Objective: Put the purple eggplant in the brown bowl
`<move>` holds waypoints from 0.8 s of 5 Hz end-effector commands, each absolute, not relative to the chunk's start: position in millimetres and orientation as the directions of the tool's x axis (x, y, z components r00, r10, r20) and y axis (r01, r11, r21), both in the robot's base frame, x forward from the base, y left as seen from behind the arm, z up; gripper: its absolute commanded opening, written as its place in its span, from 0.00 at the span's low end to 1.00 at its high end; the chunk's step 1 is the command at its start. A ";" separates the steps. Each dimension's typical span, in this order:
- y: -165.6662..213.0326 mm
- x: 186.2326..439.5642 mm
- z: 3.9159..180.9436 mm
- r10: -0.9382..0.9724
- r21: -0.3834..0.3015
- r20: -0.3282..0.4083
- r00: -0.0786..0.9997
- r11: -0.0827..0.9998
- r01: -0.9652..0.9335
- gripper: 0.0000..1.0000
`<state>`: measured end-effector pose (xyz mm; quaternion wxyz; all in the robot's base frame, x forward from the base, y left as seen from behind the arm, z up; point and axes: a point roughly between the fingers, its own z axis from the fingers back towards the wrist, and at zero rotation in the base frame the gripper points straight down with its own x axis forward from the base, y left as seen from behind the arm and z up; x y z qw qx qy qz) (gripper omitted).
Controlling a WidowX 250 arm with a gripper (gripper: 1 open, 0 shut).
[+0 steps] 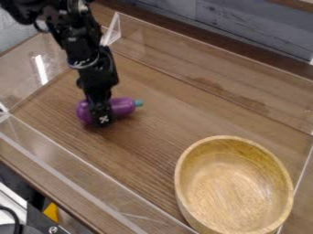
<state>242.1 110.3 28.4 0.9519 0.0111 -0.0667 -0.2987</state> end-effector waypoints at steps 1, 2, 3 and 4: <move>124.7 255.2 34.1 -0.589 0.096 0.151 0.794 0.808 0.582 0.00; 132.8 259.6 30.5 -0.613 0.092 0.159 0.774 0.790 0.607 0.00; 133.6 263.7 29.0 -0.599 0.090 0.165 0.784 0.800 0.593 0.00; 134.2 267.3 27.6 -0.587 0.087 0.169 0.791 0.809 0.582 0.00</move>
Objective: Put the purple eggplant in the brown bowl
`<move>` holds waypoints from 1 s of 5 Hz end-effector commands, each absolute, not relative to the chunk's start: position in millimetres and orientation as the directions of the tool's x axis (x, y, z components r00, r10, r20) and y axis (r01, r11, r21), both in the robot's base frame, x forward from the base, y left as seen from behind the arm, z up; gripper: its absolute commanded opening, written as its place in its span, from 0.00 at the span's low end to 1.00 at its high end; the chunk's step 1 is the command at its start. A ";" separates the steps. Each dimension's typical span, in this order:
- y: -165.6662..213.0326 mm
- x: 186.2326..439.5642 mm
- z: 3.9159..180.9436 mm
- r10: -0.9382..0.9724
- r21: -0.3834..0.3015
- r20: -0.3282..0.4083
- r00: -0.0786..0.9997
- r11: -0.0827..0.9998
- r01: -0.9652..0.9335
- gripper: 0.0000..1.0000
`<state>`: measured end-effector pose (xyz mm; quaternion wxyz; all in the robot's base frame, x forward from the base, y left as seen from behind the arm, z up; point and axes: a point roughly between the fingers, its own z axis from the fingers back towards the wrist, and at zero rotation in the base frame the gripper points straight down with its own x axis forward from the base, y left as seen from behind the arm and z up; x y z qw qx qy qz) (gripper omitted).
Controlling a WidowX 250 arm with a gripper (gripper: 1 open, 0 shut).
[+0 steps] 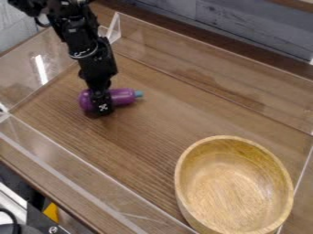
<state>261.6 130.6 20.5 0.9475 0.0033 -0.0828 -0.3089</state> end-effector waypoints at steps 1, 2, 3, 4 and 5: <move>136.6 266.9 26.2 -0.597 0.083 0.173 0.784 0.802 0.592 0.00; 139.1 266.7 25.3 -0.606 0.079 0.177 0.776 0.794 0.602 0.00; 132.8 263.3 24.3 -0.573 0.076 0.180 0.800 0.819 0.569 0.00; 126.5 259.9 24.1 -0.538 0.073 0.183 0.823 0.842 0.534 0.00; 130.0 256.0 24.1 -0.506 0.065 0.187 0.842 0.862 0.503 0.00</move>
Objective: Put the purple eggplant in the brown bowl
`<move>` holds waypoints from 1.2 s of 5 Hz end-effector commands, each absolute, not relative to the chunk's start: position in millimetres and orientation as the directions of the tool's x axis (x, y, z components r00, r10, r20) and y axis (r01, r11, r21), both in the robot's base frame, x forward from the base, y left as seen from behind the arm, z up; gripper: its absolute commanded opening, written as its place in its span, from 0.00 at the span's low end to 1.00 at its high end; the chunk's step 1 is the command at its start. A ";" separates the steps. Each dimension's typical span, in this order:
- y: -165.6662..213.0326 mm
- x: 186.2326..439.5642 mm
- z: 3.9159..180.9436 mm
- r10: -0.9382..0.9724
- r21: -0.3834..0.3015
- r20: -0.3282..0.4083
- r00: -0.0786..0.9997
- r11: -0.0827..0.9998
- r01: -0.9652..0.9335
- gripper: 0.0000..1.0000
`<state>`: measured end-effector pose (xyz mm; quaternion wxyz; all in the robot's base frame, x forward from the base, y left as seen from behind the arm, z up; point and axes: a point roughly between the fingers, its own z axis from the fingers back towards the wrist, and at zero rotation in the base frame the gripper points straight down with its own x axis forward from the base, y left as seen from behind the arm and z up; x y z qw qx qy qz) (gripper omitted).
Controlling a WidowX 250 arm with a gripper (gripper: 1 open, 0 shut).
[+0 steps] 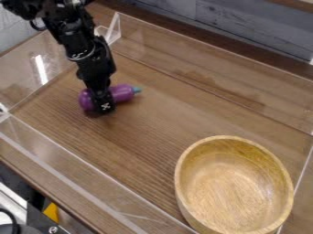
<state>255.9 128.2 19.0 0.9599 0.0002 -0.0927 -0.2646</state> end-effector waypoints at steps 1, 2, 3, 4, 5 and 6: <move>133.1 251.4 24.2 -0.471 0.054 0.192 0.861 0.881 0.470 0.00; 136.1 247.0 24.4 -0.437 0.042 0.195 0.878 0.898 0.437 0.00; 131.3 250.7 28.8 -0.385 0.032 0.196 0.902 0.922 0.386 0.00; 126.6 254.5 34.0 -0.331 0.019 0.197 0.923 0.942 0.334 0.00; 126.7 249.0 33.3 -0.271 0.005 0.199 0.942 0.961 0.275 0.00; 126.0 243.4 32.1 -0.210 -0.011 0.199 0.957 0.976 0.217 0.00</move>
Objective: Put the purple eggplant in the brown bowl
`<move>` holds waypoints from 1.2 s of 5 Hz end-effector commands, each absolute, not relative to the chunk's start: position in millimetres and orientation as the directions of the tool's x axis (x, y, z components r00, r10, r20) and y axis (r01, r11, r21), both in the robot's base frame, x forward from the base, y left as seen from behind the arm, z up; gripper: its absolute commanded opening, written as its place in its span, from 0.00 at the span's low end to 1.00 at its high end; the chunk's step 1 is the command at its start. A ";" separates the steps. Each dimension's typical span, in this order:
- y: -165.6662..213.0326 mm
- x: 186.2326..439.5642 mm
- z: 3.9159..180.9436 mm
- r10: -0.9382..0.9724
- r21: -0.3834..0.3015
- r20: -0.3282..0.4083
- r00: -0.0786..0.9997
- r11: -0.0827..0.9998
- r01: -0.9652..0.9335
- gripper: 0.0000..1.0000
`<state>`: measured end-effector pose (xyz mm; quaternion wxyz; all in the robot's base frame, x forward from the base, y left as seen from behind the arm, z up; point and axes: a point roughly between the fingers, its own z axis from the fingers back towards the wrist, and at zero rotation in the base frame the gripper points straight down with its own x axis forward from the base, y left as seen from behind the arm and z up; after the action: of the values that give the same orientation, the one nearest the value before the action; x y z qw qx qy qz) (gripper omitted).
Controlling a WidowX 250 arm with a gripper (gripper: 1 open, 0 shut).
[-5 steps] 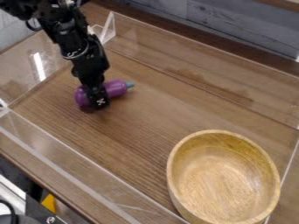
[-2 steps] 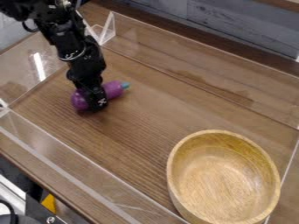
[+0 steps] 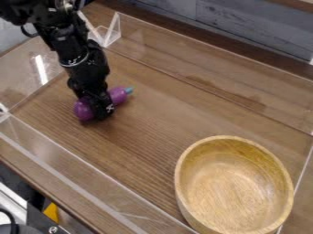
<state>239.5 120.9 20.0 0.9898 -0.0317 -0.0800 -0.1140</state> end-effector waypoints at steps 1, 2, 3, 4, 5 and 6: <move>119.1 238.2 33.9 -0.198 -0.040 0.190 0.962 0.977 0.209 0.00; 120.3 238.6 46.0 -0.132 -0.068 0.182 0.974 0.987 0.146 0.00; 122.0 240.6 55.7 -0.071 -0.086 0.174 0.982 0.992 0.087 0.00; 116.4 240.5 60.5 -0.032 -0.104 0.164 0.986 0.993 0.049 1.00; 111.5 240.7 64.9 -0.002 -0.109 0.152 0.988 0.994 0.019 1.00; 110.8 245.7 54.3 -0.038 -0.102 0.147 0.988 0.993 0.053 1.00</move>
<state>234.9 105.7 42.2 0.9963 -0.0685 -0.0491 -0.0164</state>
